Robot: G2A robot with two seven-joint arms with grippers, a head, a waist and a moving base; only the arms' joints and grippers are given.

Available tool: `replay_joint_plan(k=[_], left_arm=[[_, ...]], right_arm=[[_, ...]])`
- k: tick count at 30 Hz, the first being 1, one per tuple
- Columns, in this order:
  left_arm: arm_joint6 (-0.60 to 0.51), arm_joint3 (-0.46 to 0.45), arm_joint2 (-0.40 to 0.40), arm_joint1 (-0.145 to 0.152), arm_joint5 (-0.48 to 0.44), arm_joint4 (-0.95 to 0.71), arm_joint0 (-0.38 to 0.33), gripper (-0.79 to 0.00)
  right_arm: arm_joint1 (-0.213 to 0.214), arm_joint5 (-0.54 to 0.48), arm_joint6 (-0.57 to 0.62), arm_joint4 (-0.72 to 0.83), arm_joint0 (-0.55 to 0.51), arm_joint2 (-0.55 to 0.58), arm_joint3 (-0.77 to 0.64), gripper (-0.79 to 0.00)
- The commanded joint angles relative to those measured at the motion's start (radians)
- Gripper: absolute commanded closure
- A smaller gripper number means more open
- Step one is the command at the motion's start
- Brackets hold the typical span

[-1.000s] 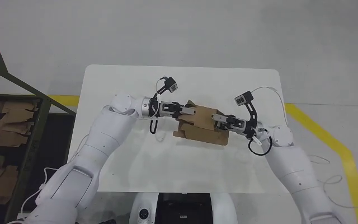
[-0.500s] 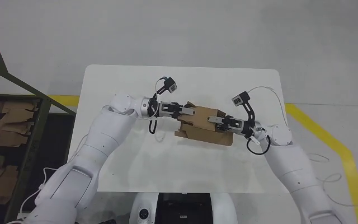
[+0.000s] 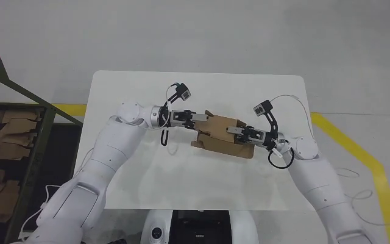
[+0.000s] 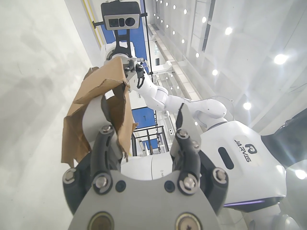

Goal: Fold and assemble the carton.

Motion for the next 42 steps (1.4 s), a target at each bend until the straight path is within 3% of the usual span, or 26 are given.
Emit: replay_joint_plan(k=[1,17,42], left_arm=[[-0.002,-0.013,-0.005,0.002,0.002,-0.005,0.007,-0.785],[-0.032,-0.109,-0.056,0.021,0.032,-0.084,0.051,-0.785],[0.024,-0.070,0.063,-0.022,-0.024,-0.044,-0.007,-0.785]], right_arm=[[0.000,-0.002,-0.014,-0.009,-0.002,0.003,-0.001,0.000],[-0.005,-0.016,-0.121,-0.100,-0.010,-0.013,0.008,0.000],[-0.016,-0.040,-0.129,-0.107,-0.006,-0.042,0.017,0.000]])
